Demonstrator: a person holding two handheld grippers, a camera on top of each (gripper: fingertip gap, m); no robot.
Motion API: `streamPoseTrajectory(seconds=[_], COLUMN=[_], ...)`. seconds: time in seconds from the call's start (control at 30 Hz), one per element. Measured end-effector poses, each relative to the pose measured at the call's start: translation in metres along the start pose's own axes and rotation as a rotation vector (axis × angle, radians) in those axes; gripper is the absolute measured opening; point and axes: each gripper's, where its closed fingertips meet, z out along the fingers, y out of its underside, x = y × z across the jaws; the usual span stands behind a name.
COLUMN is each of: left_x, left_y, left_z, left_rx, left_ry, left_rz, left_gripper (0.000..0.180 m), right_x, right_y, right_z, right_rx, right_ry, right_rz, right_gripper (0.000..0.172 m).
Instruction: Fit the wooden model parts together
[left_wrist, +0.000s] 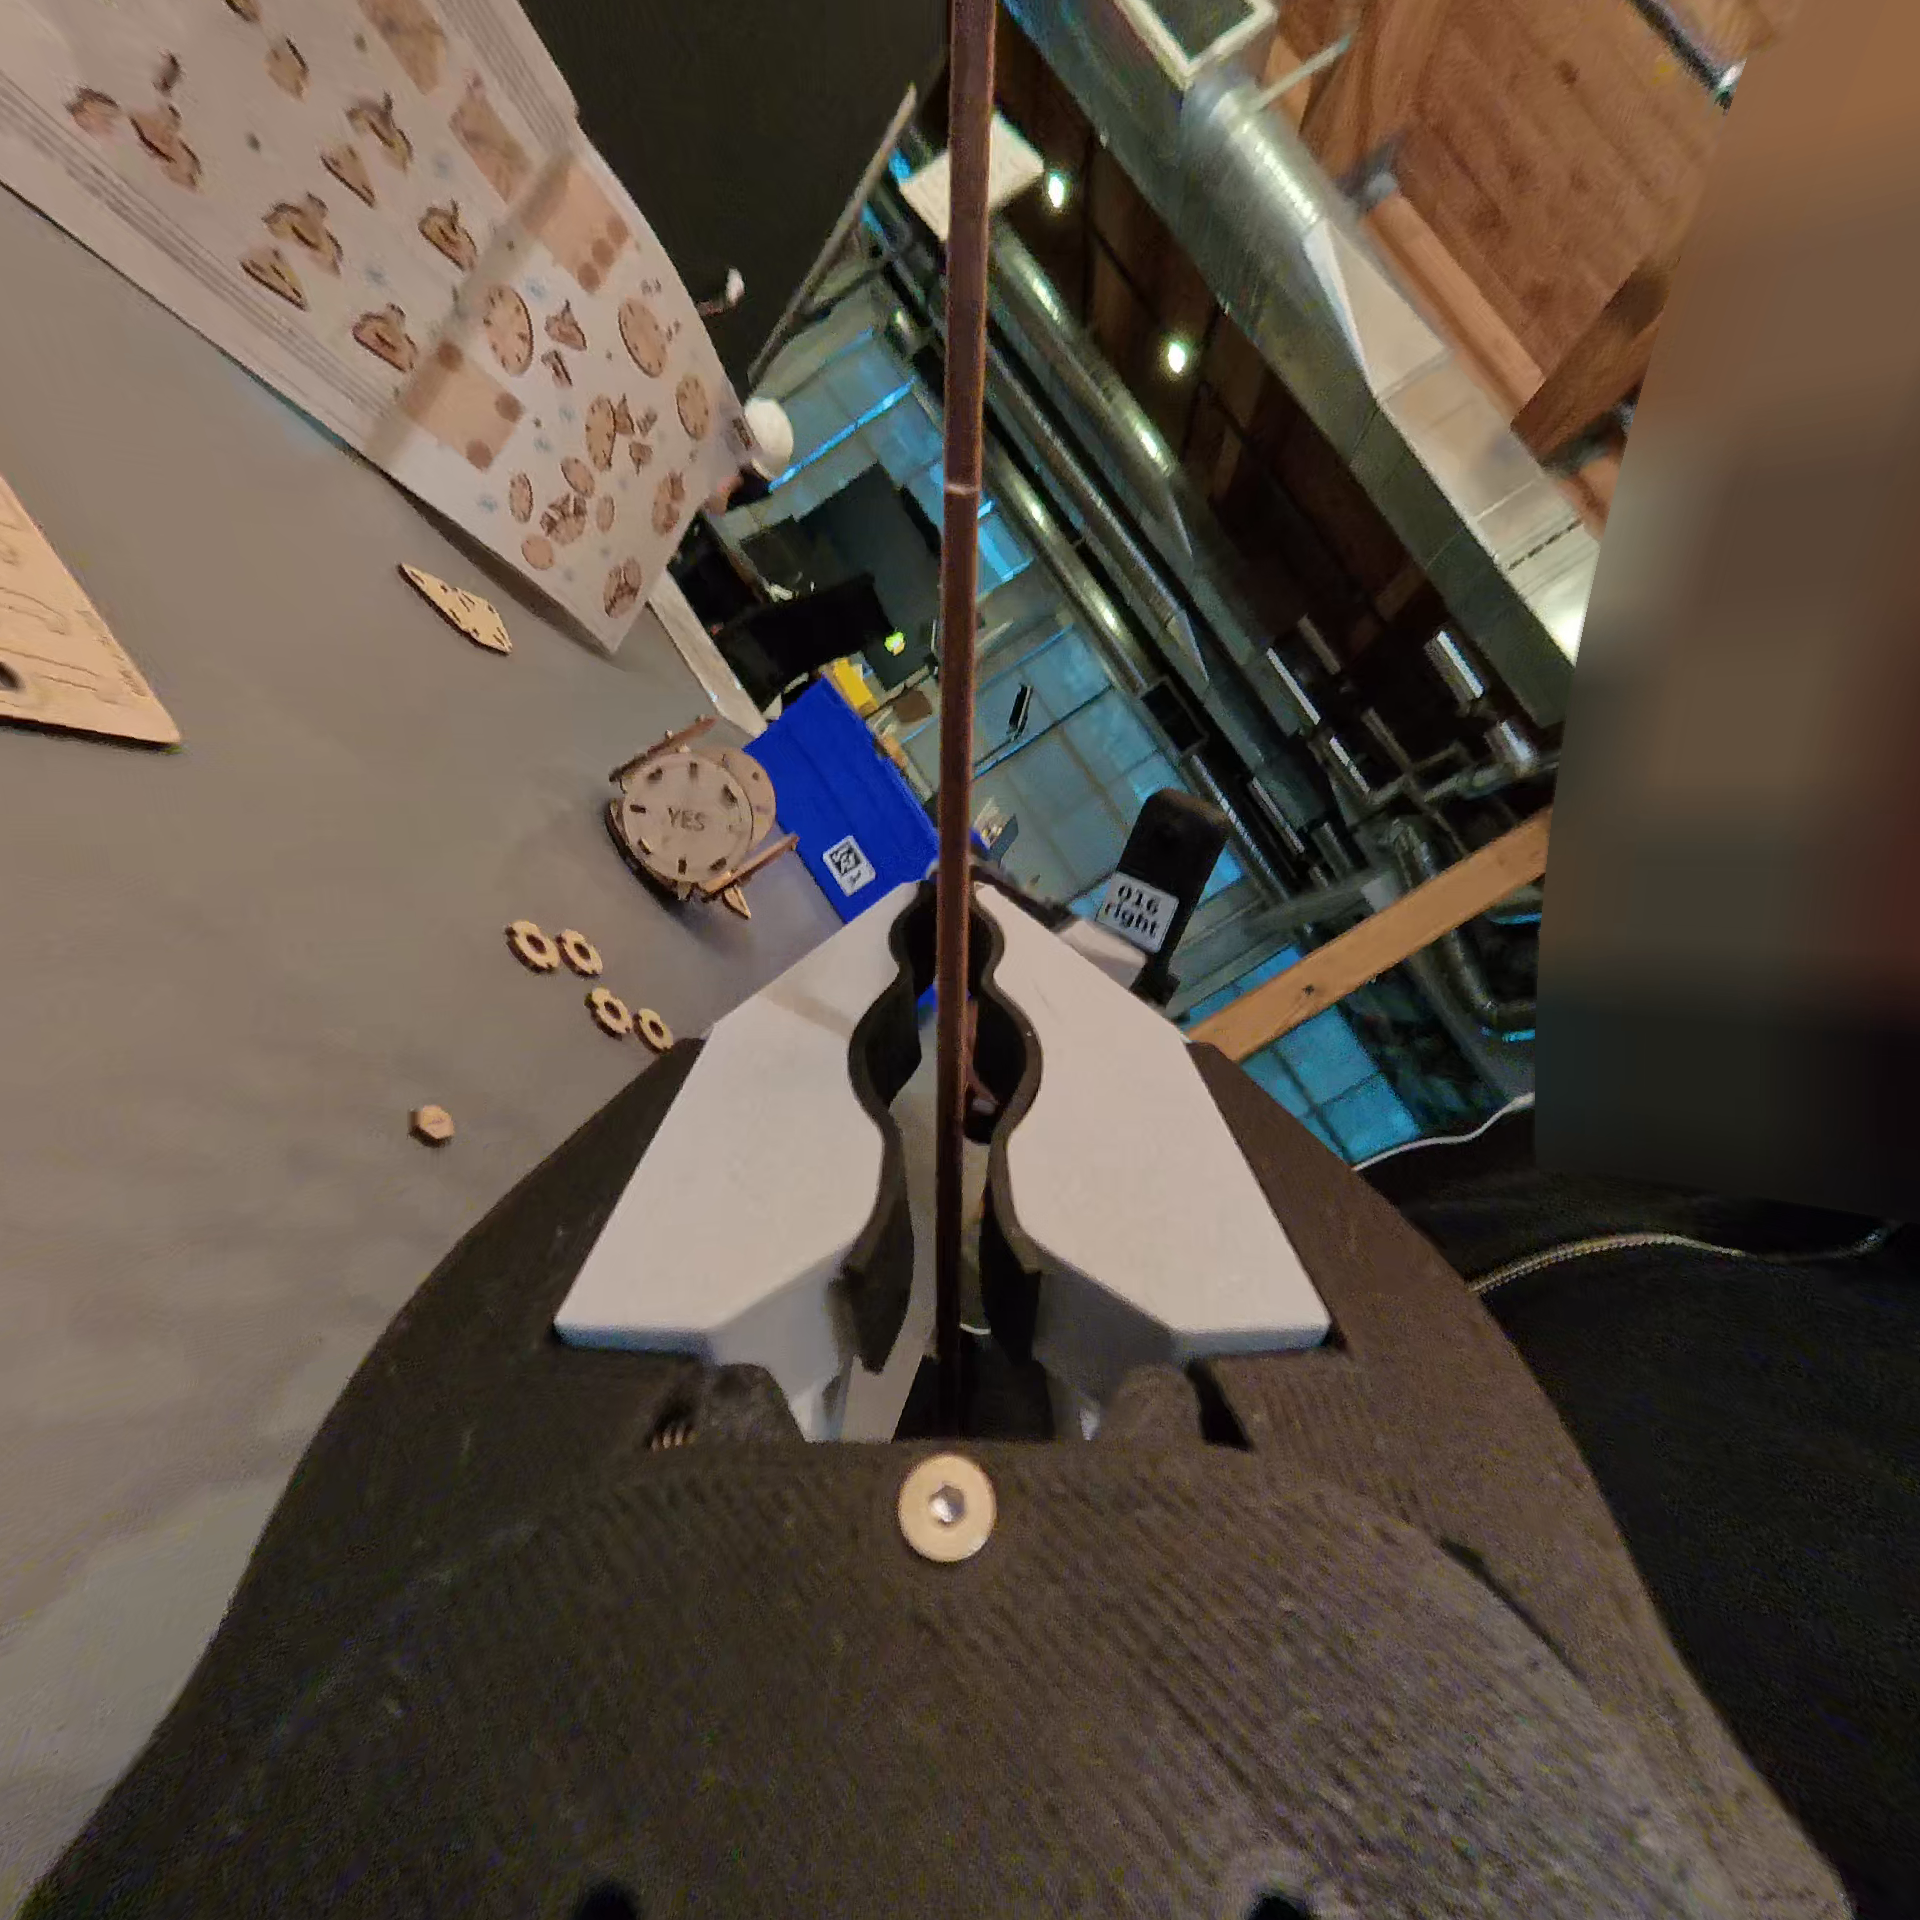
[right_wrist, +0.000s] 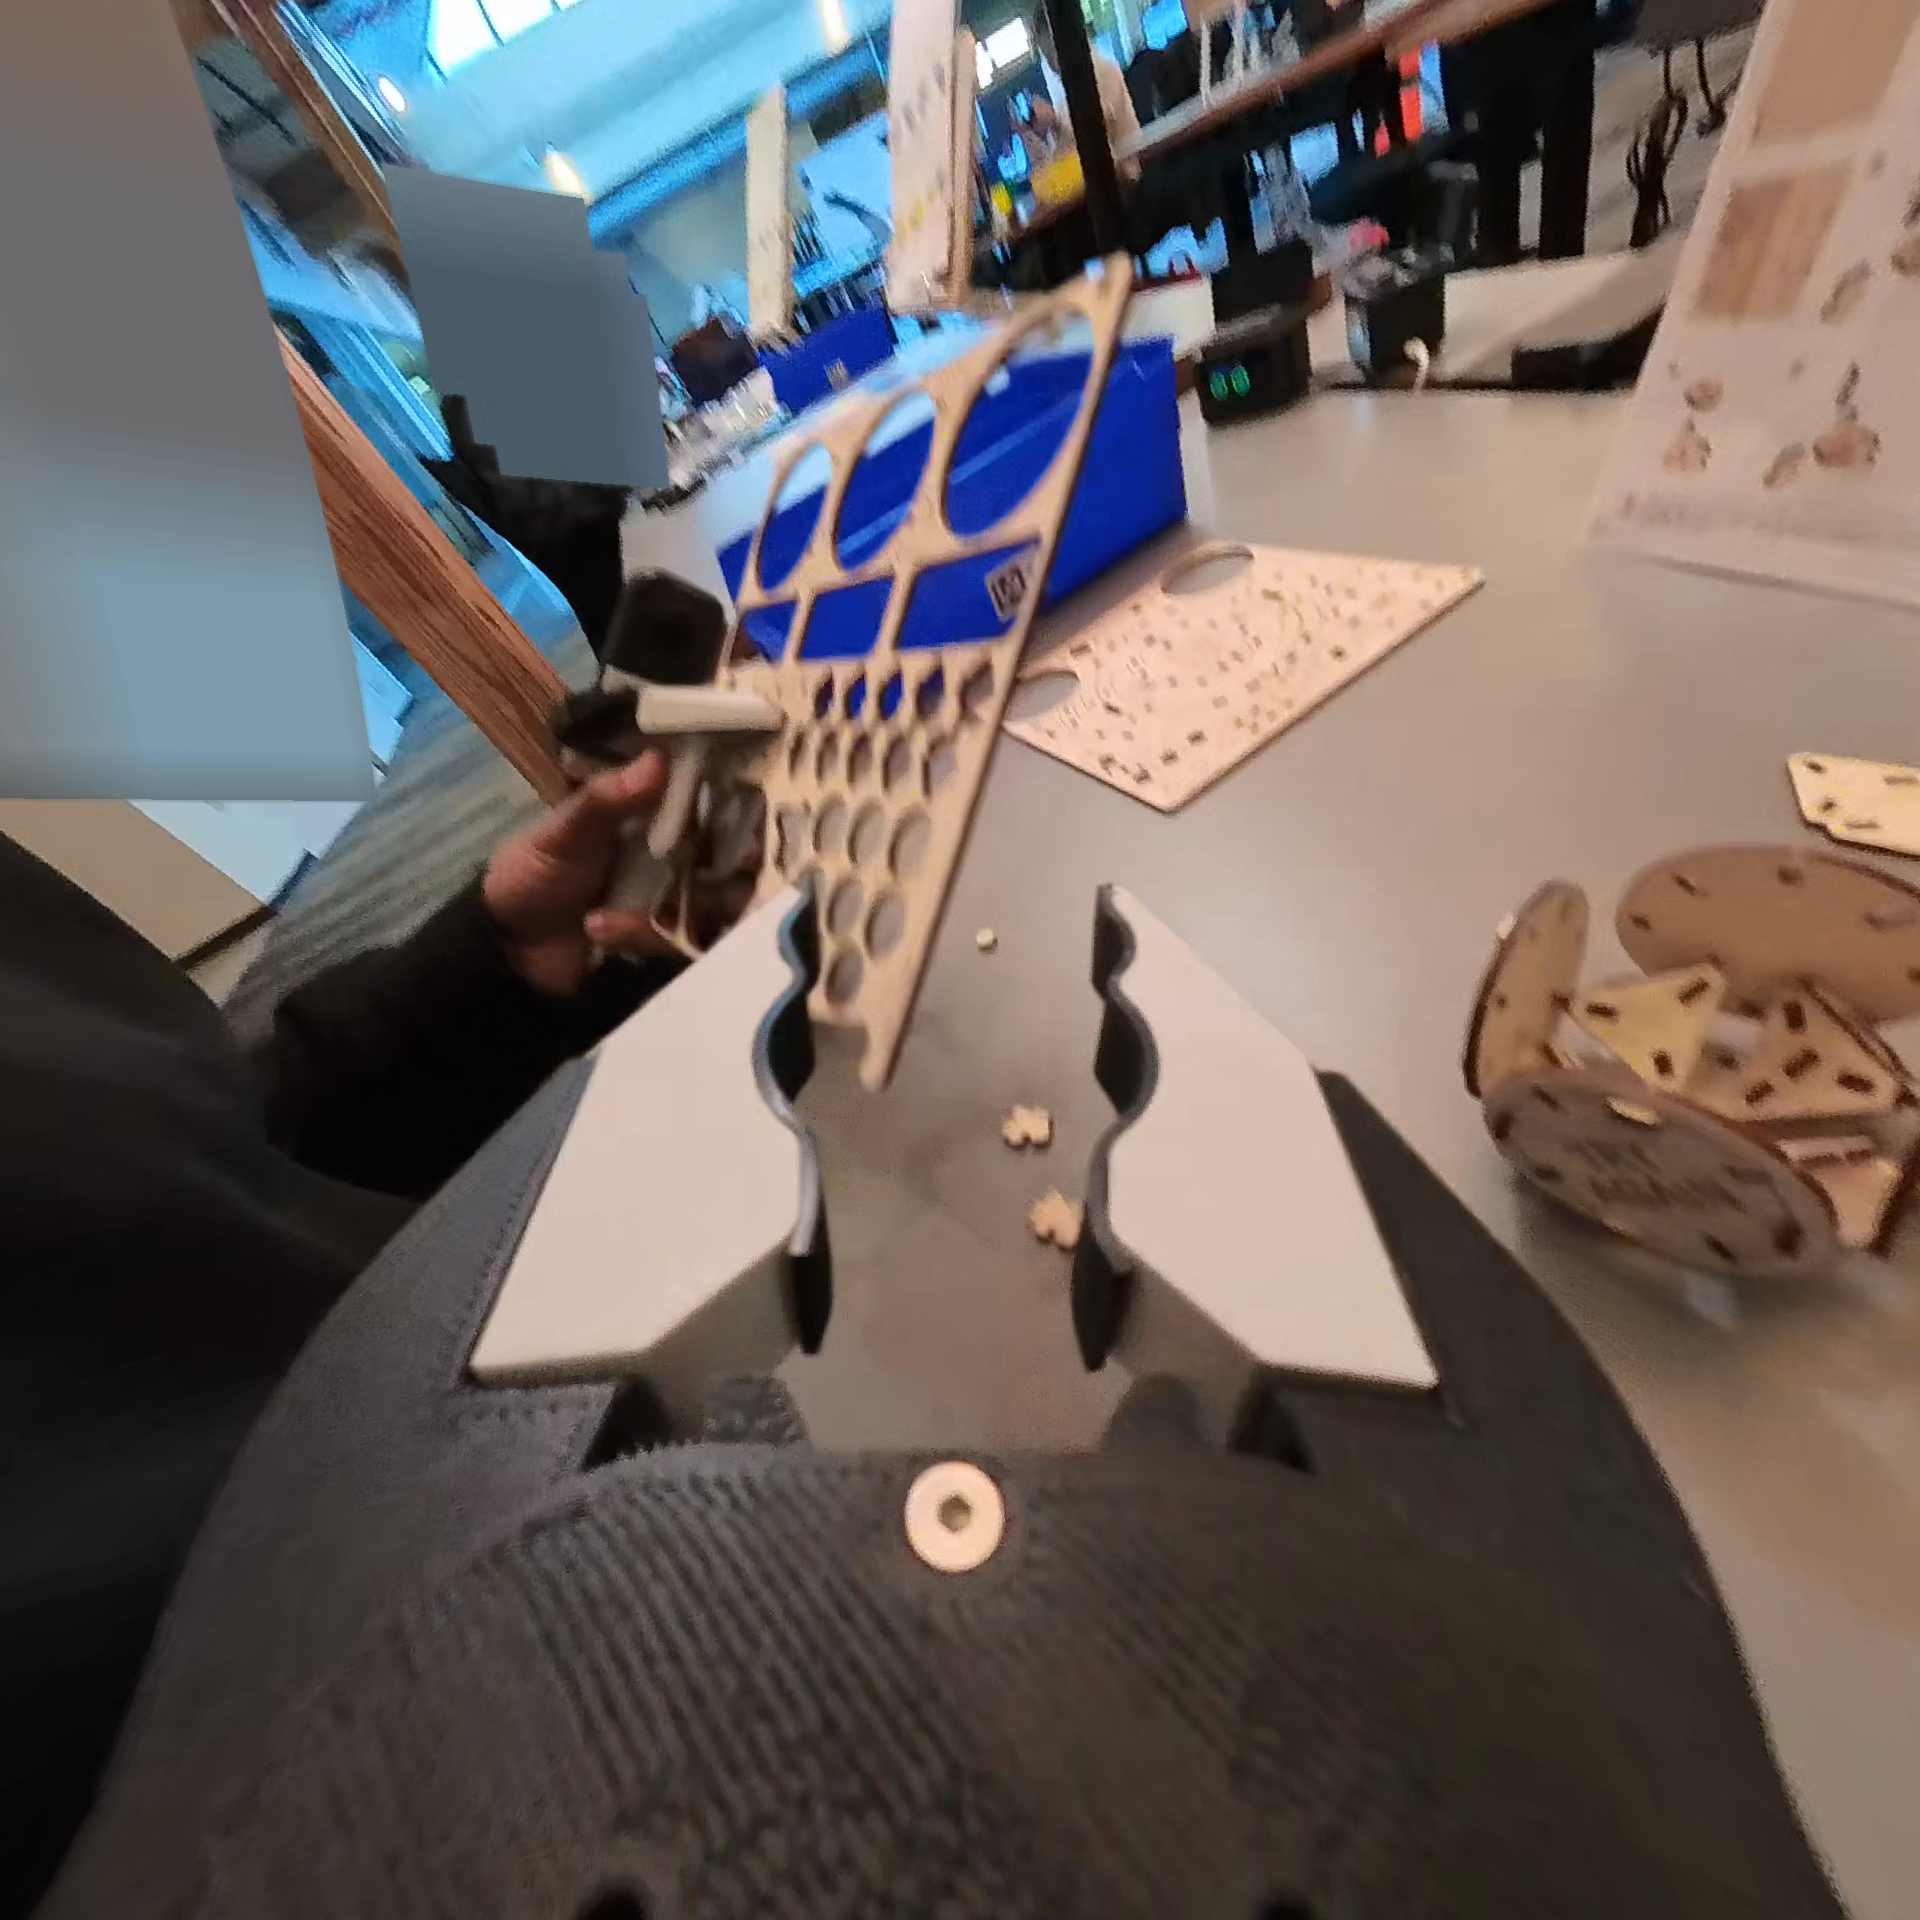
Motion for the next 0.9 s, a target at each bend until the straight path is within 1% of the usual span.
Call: streamPoseTrajectory(seconds=[0.07,0.2,0.23,0.33,0.43,0.47,0.57,0.6,0.7,0.77,0.83,0.9], left_x=[0.004,0.018,0.019,0.018,0.021,0.023,0.025,0.025,0.028,0.029,0.028,0.027], left_y=[0.016,0.042,0.047,0.064,0.071,0.073,0.076,0.077,0.084,0.087,0.090,0.090], left_z=[0.011,0.032,0.036,0.044,0.050,0.051,0.052,0.052,0.048,0.045,0.043,0.041], left_rx=[-0.066,-0.152,-0.171,-0.240,-0.258,-0.267,-0.282,-0.295,-0.351,-0.382,-0.404,-0.400], left_ry=[0.008,0.082,0.088,0.076,0.080,0.087,0.107,0.107,0.126,0.125,0.122,0.126], left_rz=[0.015,-0.009,-0.009,0.024,0.042,0.044,0.037,0.039,0.031,0.032,0.038,0.058], left_gripper=[0.000,0.000,0.000,0.000,0.000,0.000,0.000,0.000,0.000,0.000,0.000,0.000], right_x=[-0.004,-0.013,-0.016,-0.025,-0.032,-0.036,-0.049,-0.053,-0.054,-0.053,-0.058,-0.058], right_y=[-0.009,-0.007,-0.007,-0.005,0.004,0.008,0.020,0.024,0.031,0.035,0.038,0.039], right_z=[0.003,0.011,0.013,0.013,0.014,0.014,0.016,0.016,0.018,0.019,0.019,0.020], right_rx=[0.057,0.059,0.060,0.068,0.044,0.030,-0.016,-0.038,-0.082,-0.112,-0.132,-0.142], right_ry=[-0.035,-0.155,-0.189,-0.277,-0.342,-0.376,-0.468,-0.496,-0.486,-0.461,-0.471,-0.460], right_rz=[0.019,0.137,0.170,0.255,0.326,0.352,0.403,0.406,0.390,0.353,0.298,0.268], right_gripper=[0.063,0.072,0.071,0.060,0.047,0.045,0.026,0.016,0.024,0.025,0.003,0.001])
